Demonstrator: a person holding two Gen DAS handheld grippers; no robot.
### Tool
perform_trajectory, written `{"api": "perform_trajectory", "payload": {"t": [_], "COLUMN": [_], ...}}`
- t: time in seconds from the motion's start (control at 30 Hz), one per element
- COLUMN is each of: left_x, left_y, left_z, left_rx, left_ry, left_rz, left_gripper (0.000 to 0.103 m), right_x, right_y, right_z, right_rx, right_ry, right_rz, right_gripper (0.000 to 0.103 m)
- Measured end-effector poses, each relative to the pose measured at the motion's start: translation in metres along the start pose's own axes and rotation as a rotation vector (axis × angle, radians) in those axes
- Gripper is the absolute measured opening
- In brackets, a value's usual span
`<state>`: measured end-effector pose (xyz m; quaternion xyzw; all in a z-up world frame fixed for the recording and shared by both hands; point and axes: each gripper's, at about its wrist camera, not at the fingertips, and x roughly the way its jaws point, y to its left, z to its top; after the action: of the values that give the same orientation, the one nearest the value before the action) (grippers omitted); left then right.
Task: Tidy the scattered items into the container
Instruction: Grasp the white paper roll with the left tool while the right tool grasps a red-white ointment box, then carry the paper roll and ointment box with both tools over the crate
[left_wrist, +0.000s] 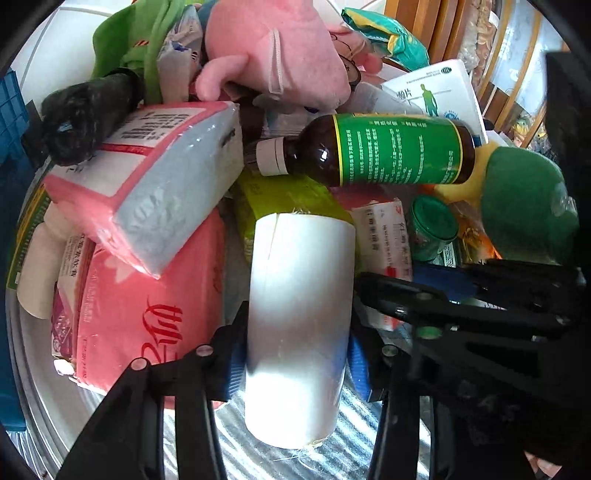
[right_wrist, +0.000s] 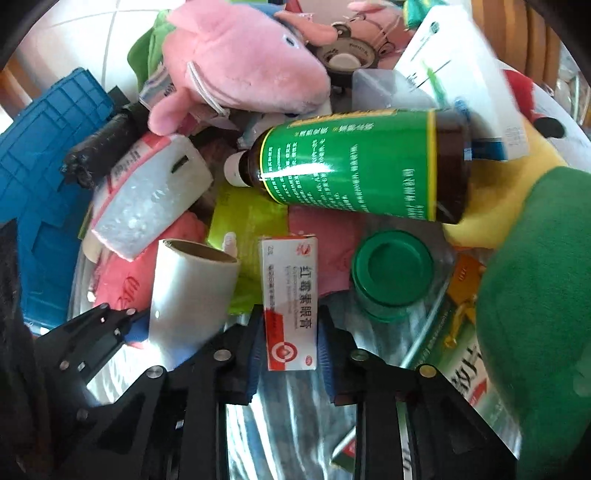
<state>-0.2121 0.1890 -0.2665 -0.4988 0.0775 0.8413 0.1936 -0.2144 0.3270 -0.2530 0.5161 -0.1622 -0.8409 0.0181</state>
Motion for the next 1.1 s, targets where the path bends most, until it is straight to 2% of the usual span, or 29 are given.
{"api": "perform_trajectory", "payload": {"t": [0.27, 0.43, 0.53, 0.83, 1.1], "left_x": [-0.042, -0.075, -0.104, -0.189, -0.246], "left_y": [0.003, 0.013, 0.025, 0.078, 0.106], "left_z": [0.004, 0.005, 0.009, 0.027, 0.024], "left_rx": [0.005, -0.007, -0.019, -0.043, -0.066], "left_ry": [-0.081, -0.148, -0.197, -0.336, -0.419], "left_rz": [0.007, 0.018, 0.040, 0.071, 0.103], "left_gripper": [0.045, 0.045, 0.045, 0.046, 0.046], "right_x": [-0.045, -0.091, -0.108, -0.171, -0.193], "right_y": [0.009, 0.023, 0.047, 0.121, 0.169], "right_z": [-0.001, 0.001, 0.016, 0.016, 0.023], "right_rx": [-0.003, -0.034, -0.067, -0.162, -0.235], "right_ry": [-0.093, -0.168, -0.204, -0.319, -0.379], "right_rz": [-0.001, -0.003, -0.021, -0.077, -0.091], "right_gripper": [0.026, 0.026, 0.026, 0.026, 0.026]}}
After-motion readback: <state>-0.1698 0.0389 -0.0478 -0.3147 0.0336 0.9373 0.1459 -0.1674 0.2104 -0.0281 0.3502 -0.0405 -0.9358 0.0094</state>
